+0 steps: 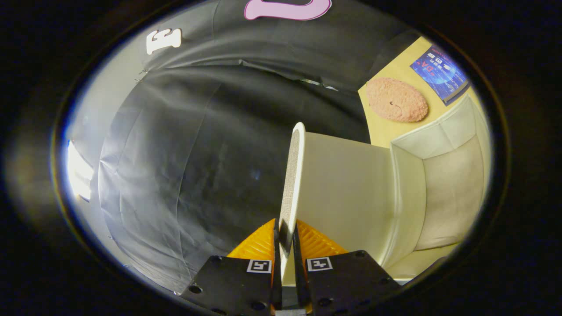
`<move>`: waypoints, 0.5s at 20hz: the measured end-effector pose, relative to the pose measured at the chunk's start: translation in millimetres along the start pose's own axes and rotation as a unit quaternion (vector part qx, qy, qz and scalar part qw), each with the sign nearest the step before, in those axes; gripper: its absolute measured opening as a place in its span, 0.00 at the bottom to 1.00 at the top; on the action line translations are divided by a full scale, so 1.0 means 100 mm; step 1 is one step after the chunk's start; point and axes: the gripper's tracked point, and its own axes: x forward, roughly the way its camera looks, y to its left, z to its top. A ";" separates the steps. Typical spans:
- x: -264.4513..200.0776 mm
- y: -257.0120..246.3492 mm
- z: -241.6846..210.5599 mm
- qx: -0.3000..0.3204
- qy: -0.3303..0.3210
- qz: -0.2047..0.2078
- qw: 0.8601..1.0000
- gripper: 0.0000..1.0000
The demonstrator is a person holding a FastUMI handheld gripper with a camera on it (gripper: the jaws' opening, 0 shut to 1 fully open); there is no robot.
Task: Open the storage box then place both shoes into the box .Put the left shoe in first, then the right shoe, with the right side of both shoes facing outward in a uniform manner.
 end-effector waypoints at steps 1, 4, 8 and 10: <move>0.03 -0.02 0.00 0.005 0.000 -0.001 1.000 0.15; 0.06 -0.12 0.04 0.000 -0.006 -0.021 1.000 0.22; -0.01 -0.18 0.11 0.009 -0.009 -0.026 1.000 0.34; -0.09 -0.22 0.16 0.005 -0.011 -0.030 0.999 0.34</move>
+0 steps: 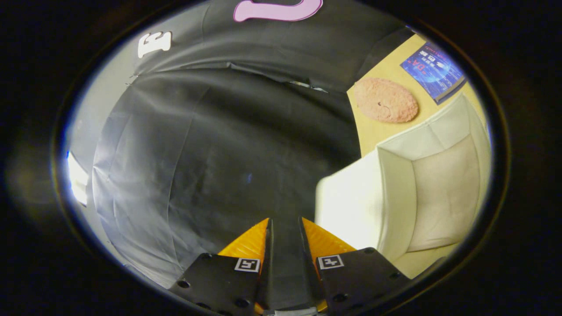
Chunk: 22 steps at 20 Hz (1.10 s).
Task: Open the storage box then place both shoes into the box .Put the left shoe in first, then the right shoe, with the right side of both shoes facing outward in a uniform manner.
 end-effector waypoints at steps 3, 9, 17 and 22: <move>-0.14 -0.07 0.16 -0.006 -0.016 -0.004 1.000 0.34; -0.56 -0.27 0.68 -0.002 -0.070 -0.018 0.997 0.34; -1.38 -0.86 1.36 0.005 -0.148 -0.072 0.986 0.34; -1.84 -1.39 1.47 0.005 -0.174 -0.126 0.977 0.34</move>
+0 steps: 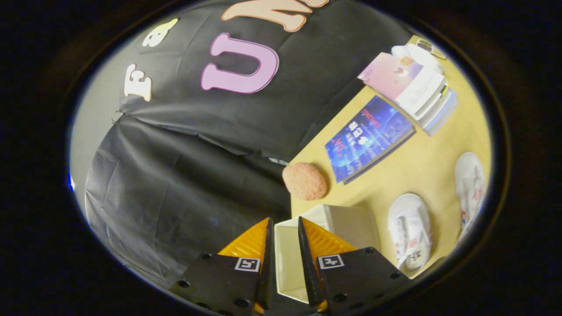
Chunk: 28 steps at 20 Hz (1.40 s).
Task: Open the storage box then place both shoes into the box .Put the left shoe in first, then the right shoe, with the right side of both shoes facing outward in a uniform manner.
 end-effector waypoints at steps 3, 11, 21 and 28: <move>-0.12 -0.46 0.00 -0.016 -0.002 -0.048 0.999 0.34; -0.47 -1.51 -0.43 -0.032 0.031 -0.159 0.986 0.34; -0.61 -2.03 -0.80 -0.082 0.061 -0.226 0.969 0.34; -0.54 -2.15 -0.87 -0.097 0.064 -0.249 0.962 0.34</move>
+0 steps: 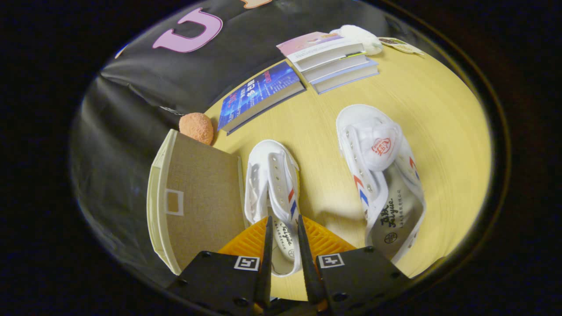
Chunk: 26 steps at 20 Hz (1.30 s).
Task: Open the storage box then place both shoes into the box .Put the left shoe in first, then the right shoe, with the right side of both shoes facing outward in a uniform manner.
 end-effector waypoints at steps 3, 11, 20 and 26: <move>0.08 -0.03 0.04 0.007 -0.005 -0.012 1.000 0.34; 0.38 0.01 0.18 0.003 -0.010 -0.035 0.999 0.34; 0.63 -0.05 0.17 0.010 0.004 -0.052 0.999 0.18; 0.63 -0.06 0.15 0.019 0.008 -0.064 0.998 0.04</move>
